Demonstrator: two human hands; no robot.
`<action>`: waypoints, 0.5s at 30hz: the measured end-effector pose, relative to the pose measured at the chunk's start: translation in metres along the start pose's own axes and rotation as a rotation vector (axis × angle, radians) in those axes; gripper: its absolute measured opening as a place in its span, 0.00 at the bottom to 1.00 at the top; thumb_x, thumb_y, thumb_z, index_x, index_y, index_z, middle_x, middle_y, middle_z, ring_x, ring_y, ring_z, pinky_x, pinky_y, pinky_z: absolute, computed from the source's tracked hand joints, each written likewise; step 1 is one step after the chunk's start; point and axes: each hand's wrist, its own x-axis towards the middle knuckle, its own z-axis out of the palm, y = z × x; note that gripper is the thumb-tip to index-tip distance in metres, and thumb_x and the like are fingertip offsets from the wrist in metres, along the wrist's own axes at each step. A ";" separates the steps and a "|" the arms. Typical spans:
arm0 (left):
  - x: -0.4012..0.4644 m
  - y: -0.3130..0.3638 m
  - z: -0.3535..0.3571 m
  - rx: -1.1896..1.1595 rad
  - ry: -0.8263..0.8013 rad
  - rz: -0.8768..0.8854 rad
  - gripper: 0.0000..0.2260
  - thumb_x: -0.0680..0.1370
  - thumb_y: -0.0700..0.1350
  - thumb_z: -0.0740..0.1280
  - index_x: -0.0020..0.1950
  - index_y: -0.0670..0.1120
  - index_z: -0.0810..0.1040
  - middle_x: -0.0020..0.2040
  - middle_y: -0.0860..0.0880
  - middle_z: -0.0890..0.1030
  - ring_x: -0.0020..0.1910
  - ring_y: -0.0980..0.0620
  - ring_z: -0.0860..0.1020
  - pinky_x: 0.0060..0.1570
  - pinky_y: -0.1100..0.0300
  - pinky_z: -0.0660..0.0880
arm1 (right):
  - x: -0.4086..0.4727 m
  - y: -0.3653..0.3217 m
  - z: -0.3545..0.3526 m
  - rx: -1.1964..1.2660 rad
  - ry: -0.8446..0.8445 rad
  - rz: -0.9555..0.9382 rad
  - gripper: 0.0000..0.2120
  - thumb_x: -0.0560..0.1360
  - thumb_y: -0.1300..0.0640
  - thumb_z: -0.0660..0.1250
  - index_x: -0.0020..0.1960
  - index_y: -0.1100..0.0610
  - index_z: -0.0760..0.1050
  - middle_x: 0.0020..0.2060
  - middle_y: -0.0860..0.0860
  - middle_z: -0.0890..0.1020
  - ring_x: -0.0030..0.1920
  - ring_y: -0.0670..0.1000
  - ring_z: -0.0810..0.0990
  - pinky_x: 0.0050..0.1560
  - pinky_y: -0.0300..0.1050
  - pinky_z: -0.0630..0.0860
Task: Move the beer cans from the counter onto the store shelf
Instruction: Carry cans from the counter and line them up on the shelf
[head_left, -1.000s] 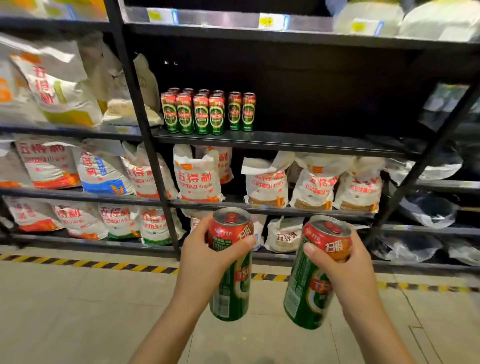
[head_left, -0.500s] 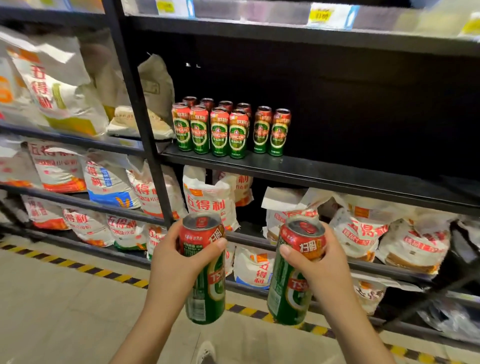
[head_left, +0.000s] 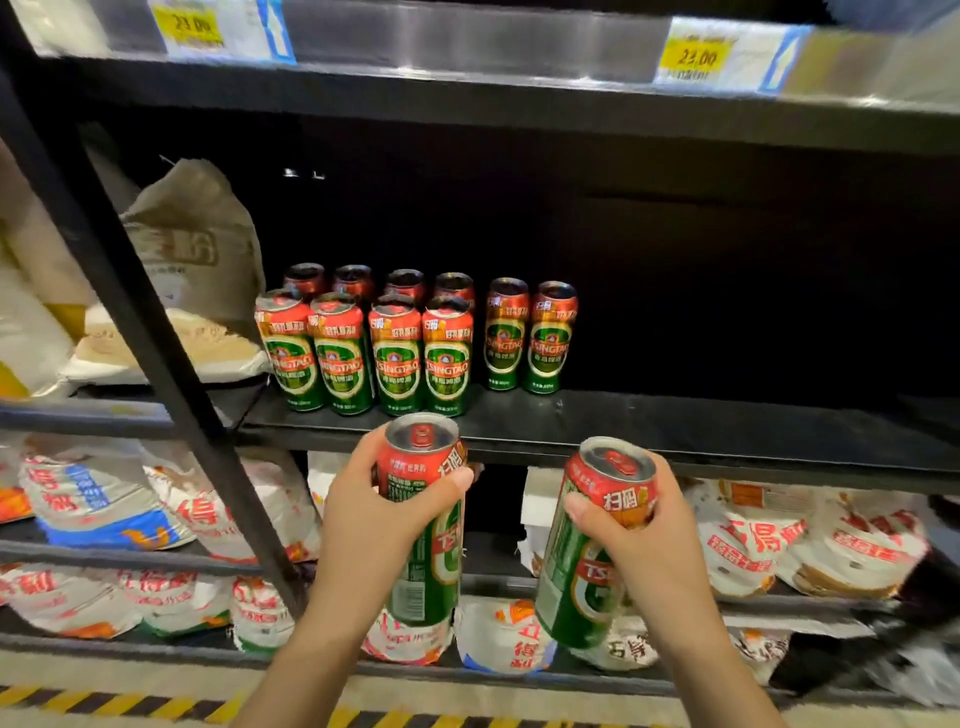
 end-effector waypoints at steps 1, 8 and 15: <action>0.010 0.000 0.004 -0.001 -0.022 0.006 0.17 0.65 0.45 0.77 0.50 0.55 0.77 0.42 0.59 0.82 0.41 0.62 0.81 0.35 0.73 0.74 | 0.010 0.000 0.002 -0.001 0.013 -0.007 0.20 0.66 0.59 0.75 0.52 0.43 0.72 0.45 0.43 0.81 0.43 0.38 0.80 0.37 0.32 0.75; 0.065 0.003 0.041 -0.020 -0.096 0.052 0.22 0.64 0.47 0.77 0.56 0.54 0.77 0.48 0.56 0.82 0.46 0.61 0.80 0.41 0.70 0.76 | 0.077 0.009 0.009 -0.027 0.062 -0.117 0.23 0.66 0.57 0.75 0.58 0.47 0.71 0.50 0.46 0.80 0.46 0.40 0.80 0.41 0.31 0.76; 0.112 0.010 0.070 0.038 -0.080 0.126 0.24 0.64 0.49 0.77 0.57 0.55 0.75 0.50 0.57 0.81 0.47 0.62 0.80 0.45 0.68 0.77 | 0.138 0.015 0.013 -0.051 0.084 -0.186 0.26 0.67 0.59 0.75 0.60 0.48 0.67 0.51 0.43 0.77 0.49 0.40 0.78 0.42 0.30 0.72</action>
